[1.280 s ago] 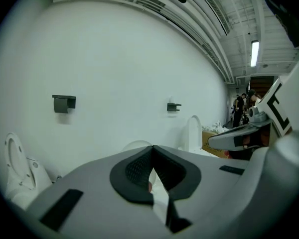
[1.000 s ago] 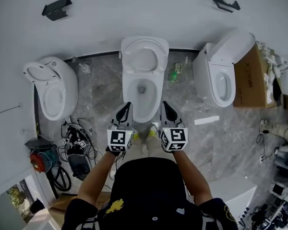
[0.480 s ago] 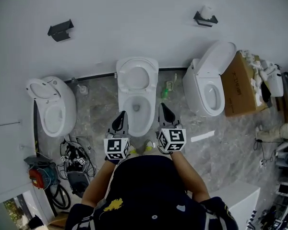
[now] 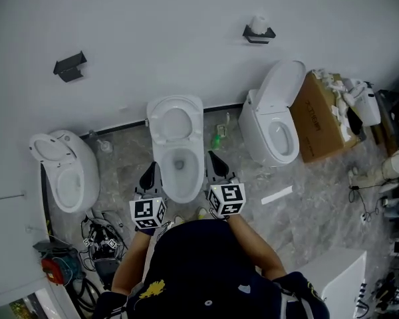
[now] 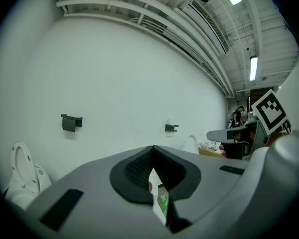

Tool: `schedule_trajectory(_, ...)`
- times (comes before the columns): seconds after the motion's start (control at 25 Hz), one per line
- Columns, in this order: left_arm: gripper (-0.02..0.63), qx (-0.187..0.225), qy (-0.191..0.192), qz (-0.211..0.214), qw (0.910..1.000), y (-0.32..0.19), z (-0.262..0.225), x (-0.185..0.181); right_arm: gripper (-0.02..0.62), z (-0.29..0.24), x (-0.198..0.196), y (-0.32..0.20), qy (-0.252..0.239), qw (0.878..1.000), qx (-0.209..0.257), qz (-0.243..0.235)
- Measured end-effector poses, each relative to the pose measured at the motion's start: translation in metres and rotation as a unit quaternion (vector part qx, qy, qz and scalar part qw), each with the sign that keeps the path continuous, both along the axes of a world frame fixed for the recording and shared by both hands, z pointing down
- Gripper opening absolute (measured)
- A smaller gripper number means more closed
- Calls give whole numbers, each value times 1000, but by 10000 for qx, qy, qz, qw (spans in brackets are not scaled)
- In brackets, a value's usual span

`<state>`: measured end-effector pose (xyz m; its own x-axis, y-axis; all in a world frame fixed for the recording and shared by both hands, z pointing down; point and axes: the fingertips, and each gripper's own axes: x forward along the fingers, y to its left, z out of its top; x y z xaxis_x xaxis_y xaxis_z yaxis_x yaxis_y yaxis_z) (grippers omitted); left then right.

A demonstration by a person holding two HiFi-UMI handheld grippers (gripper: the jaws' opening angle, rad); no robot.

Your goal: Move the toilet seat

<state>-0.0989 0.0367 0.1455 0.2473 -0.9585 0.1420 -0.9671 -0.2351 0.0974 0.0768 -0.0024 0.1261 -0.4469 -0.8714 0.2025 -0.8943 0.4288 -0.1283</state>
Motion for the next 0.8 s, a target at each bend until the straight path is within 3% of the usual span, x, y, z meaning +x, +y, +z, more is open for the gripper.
schedule_trajectory(0.24, 18, -62, 125, 245, 9996, -1, -1, 15, 26, -5, 6, 3, 14, 10000, 25, 32)
schedule_trajectory(0.8, 18, -174, 227, 328, 9991, 20, 8, -1, 26, 3, -16, 21, 119, 9998, -65, -127)
